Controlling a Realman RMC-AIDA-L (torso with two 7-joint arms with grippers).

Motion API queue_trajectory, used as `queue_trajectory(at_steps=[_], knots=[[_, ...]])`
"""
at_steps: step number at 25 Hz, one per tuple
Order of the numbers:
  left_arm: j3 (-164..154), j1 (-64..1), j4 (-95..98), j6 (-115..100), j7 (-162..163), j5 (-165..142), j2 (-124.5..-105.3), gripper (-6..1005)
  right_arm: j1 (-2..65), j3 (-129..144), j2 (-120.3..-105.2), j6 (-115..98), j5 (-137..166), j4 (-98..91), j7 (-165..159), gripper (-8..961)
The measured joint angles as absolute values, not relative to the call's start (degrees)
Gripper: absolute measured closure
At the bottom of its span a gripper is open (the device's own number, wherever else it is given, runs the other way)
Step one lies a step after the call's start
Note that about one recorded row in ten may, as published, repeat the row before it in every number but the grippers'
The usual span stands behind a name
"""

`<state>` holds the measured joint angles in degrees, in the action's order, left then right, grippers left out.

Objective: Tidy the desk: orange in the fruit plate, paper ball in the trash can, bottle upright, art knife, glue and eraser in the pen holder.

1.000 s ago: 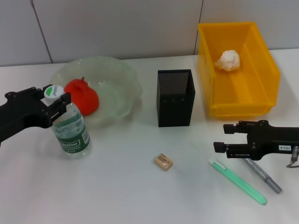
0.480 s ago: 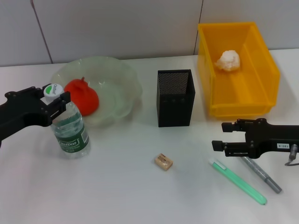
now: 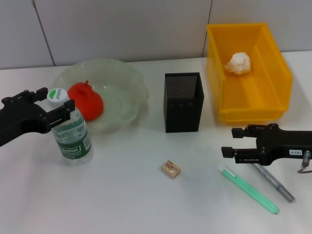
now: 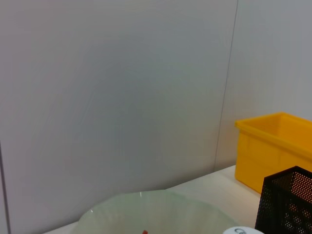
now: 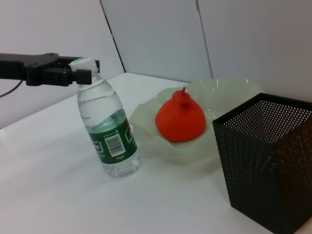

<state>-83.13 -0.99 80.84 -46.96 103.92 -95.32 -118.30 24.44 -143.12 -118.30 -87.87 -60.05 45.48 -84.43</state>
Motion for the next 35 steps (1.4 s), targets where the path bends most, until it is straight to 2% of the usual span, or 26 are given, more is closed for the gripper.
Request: queue_trajectory(at_steps=[3,8,19,35], knots=[[-82.2,-0.9,81.3,-48.3,103.8,-95.1,-118.30,263,24.4,-143.1,-118.30,-87.9,-60.1,45.3,-84.4,201],[-81.6,-1.0,82.2,-49.3,103.8,-94.8,-118.34,206,24.4,-143.2,-118.30,-87.9,-60.1,45.3,-84.3,202],[-80.7,-1.4,87.2,-50.4,103.6,-94.7,-118.34,137,24.4,-143.1,-118.30,-87.9,-60.2,45.1,-84.2,204],[-85.9,-7.9,86.3,-62.3,103.7,-94.7,-118.59,137,24.1,-143.4,-118.06,-85.7,-59.9,45.7,-86.8,207]])
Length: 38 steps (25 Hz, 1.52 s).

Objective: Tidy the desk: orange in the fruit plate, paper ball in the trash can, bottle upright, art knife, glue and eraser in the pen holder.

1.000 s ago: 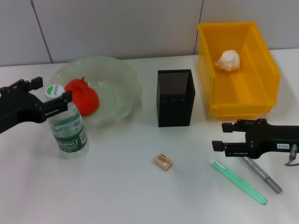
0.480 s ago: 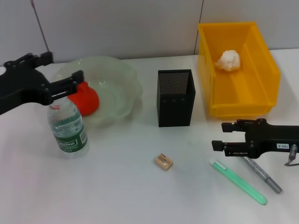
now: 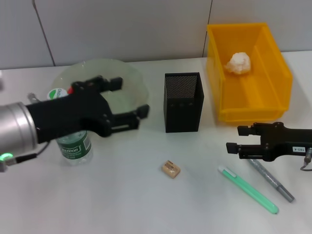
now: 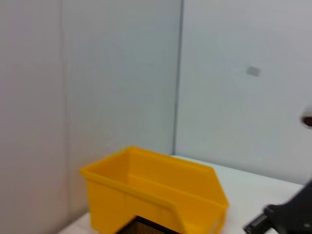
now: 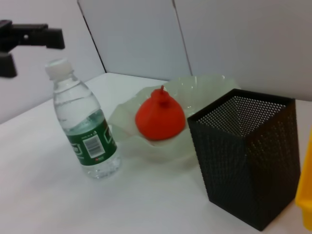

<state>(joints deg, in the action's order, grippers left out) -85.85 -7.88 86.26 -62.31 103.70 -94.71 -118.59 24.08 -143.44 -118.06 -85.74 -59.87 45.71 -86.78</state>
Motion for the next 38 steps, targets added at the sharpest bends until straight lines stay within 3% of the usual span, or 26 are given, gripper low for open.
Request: queue_trajectory(at_steps=[26,38], knots=[[-88.4,-8.0,75.2,-69.9,94.9,-90.0,-118.31,137,24.4,-142.3,-117.48,-91.5,-48.2,62.3,-106.9,212],[-81.9,-7.1,69.6,-77.6,86.6,-90.0,-118.41,137,27.1,-127.9,-117.43,-95.7,-39.6,76.2,-125.9,214]])
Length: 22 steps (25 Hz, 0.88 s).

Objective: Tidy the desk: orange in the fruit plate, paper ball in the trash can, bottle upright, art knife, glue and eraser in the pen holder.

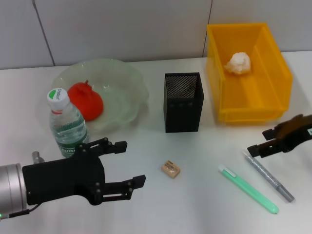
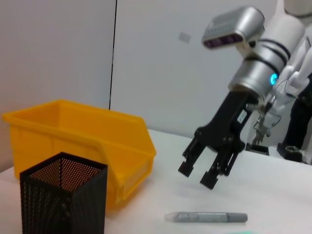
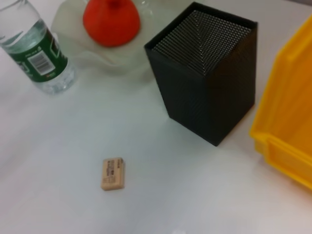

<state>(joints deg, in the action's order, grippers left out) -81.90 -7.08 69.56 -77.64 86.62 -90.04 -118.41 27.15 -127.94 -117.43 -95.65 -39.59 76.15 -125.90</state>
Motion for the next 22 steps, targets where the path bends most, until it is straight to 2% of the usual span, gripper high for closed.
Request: queue_trajectory(at_steps=[6,22], knots=[[-81.0,-6.4,68.4,-78.0,83.5,-90.0,-118.47,137,32.4,-121.7,-116.76,-100.6,-34.6,78.2,-134.4,215],[-80.3,-6.5,65.6,-78.6,81.5,-89.9,-118.52,137,39.1,-104.5,-117.44,-100.1,-26.0,76.4,-145.6,218]])
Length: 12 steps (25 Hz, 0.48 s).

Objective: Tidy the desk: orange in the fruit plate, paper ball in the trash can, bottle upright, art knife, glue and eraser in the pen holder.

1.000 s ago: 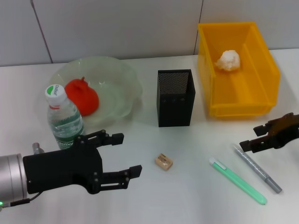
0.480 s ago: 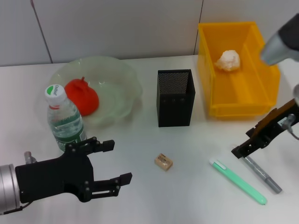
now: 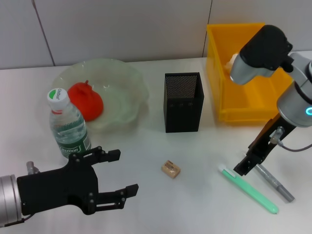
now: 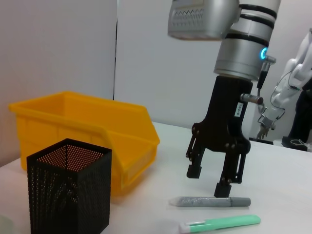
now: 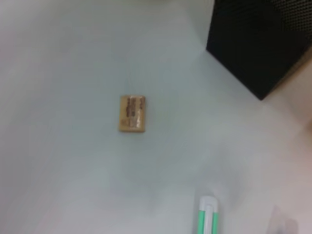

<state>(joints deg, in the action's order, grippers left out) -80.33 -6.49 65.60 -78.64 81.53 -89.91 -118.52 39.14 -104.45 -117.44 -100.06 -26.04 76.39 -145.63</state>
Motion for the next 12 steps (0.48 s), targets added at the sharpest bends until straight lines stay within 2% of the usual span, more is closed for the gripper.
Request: queue_trajectory(at_steps=[12], knots=[[-80.2,-6.3,64.4,-79.4,79.5,-89.3,-118.47,137,40.1,-102.9,-118.02,-96.6,-25.3,72.0,-146.0,220]])
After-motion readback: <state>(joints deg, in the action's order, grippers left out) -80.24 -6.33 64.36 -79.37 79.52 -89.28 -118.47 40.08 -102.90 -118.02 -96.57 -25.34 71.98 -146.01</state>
